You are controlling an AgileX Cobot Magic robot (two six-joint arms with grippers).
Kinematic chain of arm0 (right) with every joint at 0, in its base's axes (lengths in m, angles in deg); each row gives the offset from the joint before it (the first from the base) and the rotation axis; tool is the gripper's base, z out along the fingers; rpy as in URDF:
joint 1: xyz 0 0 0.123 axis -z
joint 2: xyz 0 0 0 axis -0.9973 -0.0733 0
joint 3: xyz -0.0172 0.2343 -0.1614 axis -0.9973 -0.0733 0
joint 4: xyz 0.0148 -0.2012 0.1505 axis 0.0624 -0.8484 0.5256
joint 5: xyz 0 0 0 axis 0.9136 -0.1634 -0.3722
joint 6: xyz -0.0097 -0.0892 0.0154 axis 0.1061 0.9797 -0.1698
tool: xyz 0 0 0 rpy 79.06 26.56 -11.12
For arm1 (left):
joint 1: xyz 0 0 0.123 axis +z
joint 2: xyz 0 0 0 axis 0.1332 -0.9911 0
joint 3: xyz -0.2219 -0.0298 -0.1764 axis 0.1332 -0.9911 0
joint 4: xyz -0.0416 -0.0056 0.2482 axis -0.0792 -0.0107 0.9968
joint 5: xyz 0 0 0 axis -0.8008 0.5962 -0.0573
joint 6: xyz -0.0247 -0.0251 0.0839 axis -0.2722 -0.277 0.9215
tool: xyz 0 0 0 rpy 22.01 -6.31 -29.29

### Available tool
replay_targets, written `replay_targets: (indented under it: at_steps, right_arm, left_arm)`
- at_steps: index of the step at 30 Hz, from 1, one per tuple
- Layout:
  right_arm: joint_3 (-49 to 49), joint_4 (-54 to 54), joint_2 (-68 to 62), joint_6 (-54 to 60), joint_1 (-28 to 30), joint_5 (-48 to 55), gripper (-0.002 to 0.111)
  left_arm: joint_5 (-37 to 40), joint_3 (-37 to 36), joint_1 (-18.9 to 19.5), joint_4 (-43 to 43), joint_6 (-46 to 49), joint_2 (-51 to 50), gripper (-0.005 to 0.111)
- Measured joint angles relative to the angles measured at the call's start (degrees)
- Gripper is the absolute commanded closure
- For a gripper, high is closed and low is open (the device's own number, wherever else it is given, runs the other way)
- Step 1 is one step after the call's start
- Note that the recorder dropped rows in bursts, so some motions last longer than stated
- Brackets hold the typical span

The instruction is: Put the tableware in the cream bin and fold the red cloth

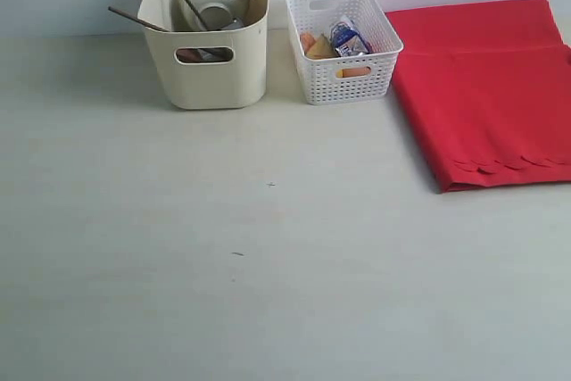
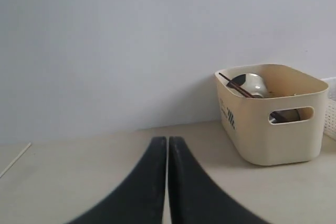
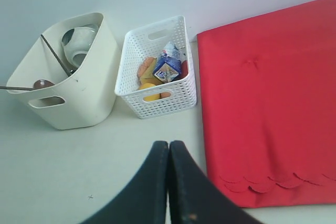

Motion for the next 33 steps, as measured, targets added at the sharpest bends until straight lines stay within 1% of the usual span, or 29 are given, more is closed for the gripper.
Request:
replay_targets:
  at_steps: [3, 7, 17, 24, 30, 33]
  right_arm:
    - [0.0, 0.0, 0.0, 0.0, 0.0, 0.0, 0.108]
    - [0.0, 0.0, 0.0, 0.0, 0.0, 0.0, 0.108]
    - [0.0, 0.0, 0.0, 0.0, 0.0, 0.0, 0.108]
    - [0.0, 0.0, 0.0, 0.0, 0.0, 0.0, 0.108]
    - [0.0, 0.0, 0.0, 0.0, 0.0, 0.0, 0.108]
    - [0.0, 0.0, 0.0, 0.0, 0.0, 0.0, 0.108]
  left_arm:
    - [1.9, 0.0, 1.3, 1.7, -3.5, 0.0, 0.103]
    - [5.0, -0.2, 1.6, 2.2, -4.6, 0.0, 0.103]
    - [7.1, -0.2, 1.6, 1.3, -4.6, 0.0, 0.103]
    - [8.8, -0.2, 1.6, 1.2, -2.4, 0.0, 0.103]
    - [8.8, -0.2, 1.6, -4.7, -2.4, 0.0, 0.103]
    - [8.8, -0.2, 1.6, -5.7, -2.4, 0.0, 0.103]
